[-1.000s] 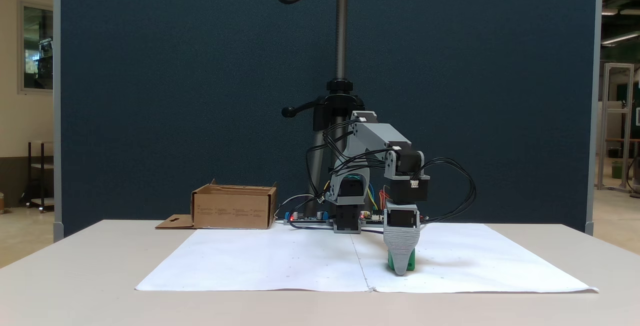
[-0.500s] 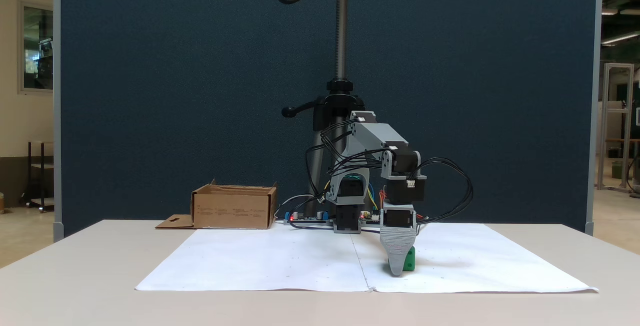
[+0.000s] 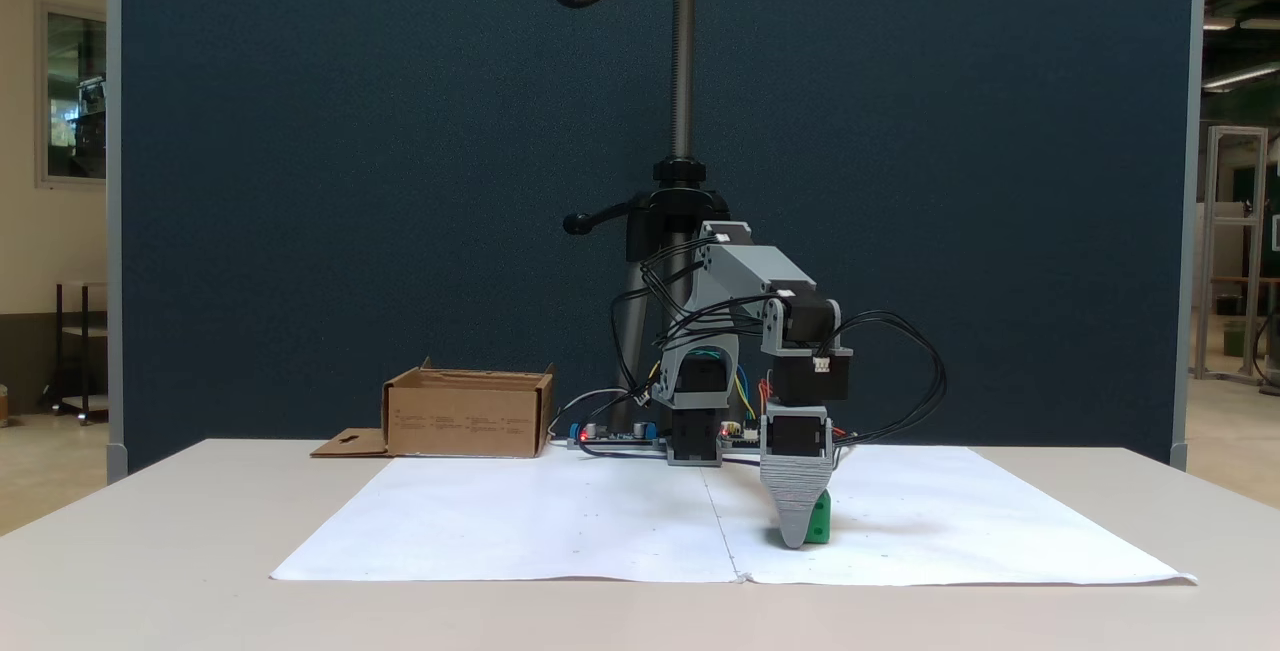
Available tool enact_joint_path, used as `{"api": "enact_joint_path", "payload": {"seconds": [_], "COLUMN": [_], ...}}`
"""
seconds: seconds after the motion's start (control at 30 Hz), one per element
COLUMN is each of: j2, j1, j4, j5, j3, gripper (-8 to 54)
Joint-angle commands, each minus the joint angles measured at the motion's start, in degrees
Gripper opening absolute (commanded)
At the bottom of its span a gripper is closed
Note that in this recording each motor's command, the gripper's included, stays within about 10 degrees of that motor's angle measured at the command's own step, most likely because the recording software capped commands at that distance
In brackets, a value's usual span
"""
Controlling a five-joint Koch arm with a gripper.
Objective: Grasp a green dice and put it in the bin.
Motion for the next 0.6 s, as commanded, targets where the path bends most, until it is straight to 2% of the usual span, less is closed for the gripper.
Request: {"api": "enact_joint_path", "payload": {"seconds": [0.0, 0.33, 0.57], "j2": [0.97, 3.6, 14.41], "j1": [-0.53, 0.88, 0.97], "j4": [-0.53, -0.88, 1.58], "j5": [2.9, 2.9, 1.93], "j3": [0.44, 0.44, 3.16], "gripper": [11.5, 11.5, 11.5]}}
